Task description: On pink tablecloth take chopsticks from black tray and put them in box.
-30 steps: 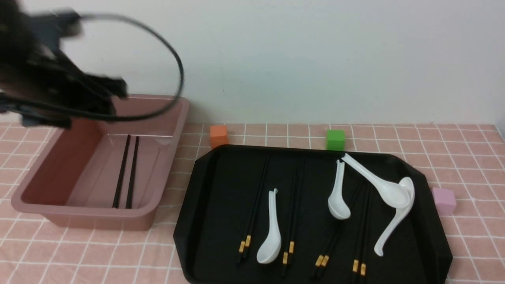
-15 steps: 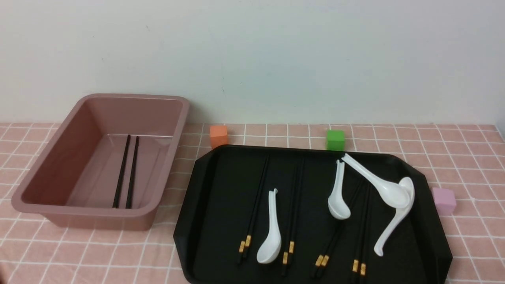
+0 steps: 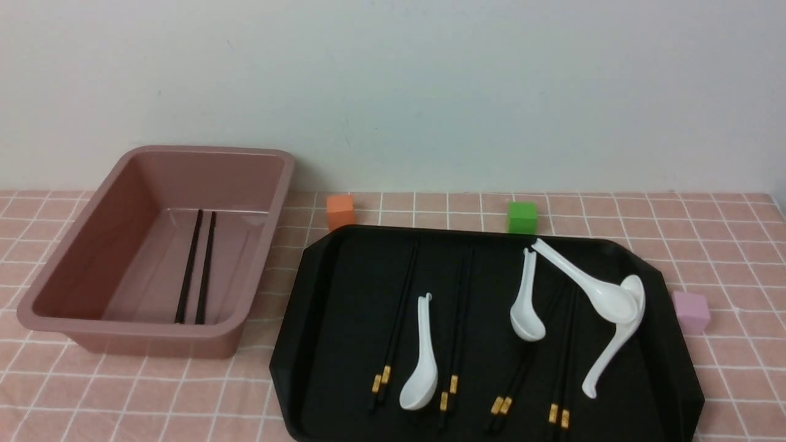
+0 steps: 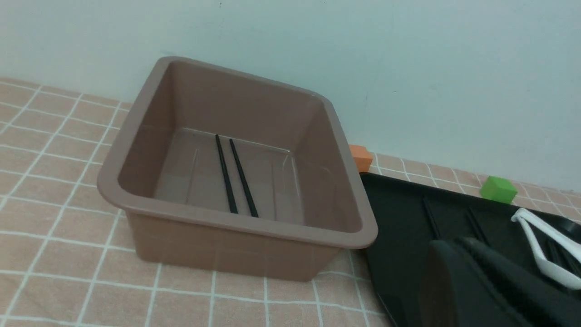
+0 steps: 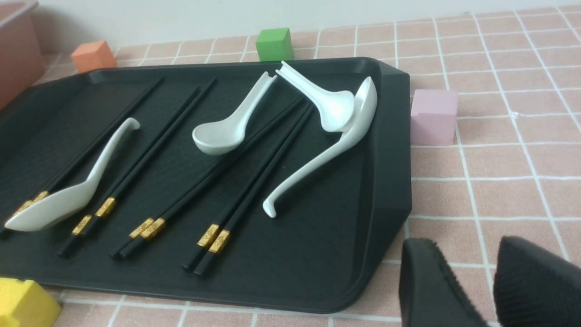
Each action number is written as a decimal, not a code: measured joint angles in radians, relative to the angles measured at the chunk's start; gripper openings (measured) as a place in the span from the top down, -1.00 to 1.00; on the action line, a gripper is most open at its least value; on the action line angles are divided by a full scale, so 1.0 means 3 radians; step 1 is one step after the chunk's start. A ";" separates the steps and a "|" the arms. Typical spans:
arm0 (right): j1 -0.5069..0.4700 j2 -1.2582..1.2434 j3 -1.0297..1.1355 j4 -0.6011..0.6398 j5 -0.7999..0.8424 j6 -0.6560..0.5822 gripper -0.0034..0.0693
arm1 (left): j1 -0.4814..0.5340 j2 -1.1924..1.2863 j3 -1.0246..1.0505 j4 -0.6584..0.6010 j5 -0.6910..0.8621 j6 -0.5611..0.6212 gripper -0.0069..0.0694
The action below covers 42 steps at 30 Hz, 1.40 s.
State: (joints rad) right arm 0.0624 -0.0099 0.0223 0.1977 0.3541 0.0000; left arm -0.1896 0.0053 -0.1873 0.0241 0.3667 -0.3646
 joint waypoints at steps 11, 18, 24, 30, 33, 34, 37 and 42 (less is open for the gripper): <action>0.0000 0.0000 -0.0004 -0.0003 0.0021 0.0000 0.25 | 0.0358 -0.0051 0.0316 0.0140 0.0037 -0.0071 0.85; 0.0000 0.0000 -0.0006 -0.0008 0.0036 0.0000 0.25 | 0.0713 -0.0051 0.0717 -0.0060 0.0126 -0.0071 0.85; 0.0000 0.0000 -0.0006 -0.0008 0.0036 0.0000 0.25 | 0.0725 -0.0051 0.0717 -0.0116 0.0104 -0.0075 0.85; 0.0000 0.0000 -0.0006 -0.0008 0.0036 0.0000 0.25 | 0.0725 -0.0051 0.0717 -0.0116 0.0100 -0.0076 0.85; 0.0000 -0.0002 -0.0006 -0.0008 0.0036 0.0000 0.25 | 0.0725 -0.0051 0.0717 -0.0116 0.0100 -0.0076 0.85; 0.0000 -0.0002 -0.0006 -0.0008 0.0036 0.0000 0.25 | 0.0725 -0.0051 0.0717 -0.0116 0.0100 -0.0078 0.85; 0.0000 -0.0002 -0.0006 -0.0008 0.0036 0.0000 0.25 | 0.0725 -0.0051 0.0717 -0.0116 0.0100 -0.0078 0.85; 0.0000 -0.0002 -0.0006 -0.0008 0.0036 0.0000 0.25 | 0.0725 -0.0051 0.0717 -0.0116 0.0100 -0.0078 0.85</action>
State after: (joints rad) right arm 0.0624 -0.0106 0.0206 0.1952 0.3647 0.0000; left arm 0.0279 -0.0099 0.0278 -0.0108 0.3968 -0.3882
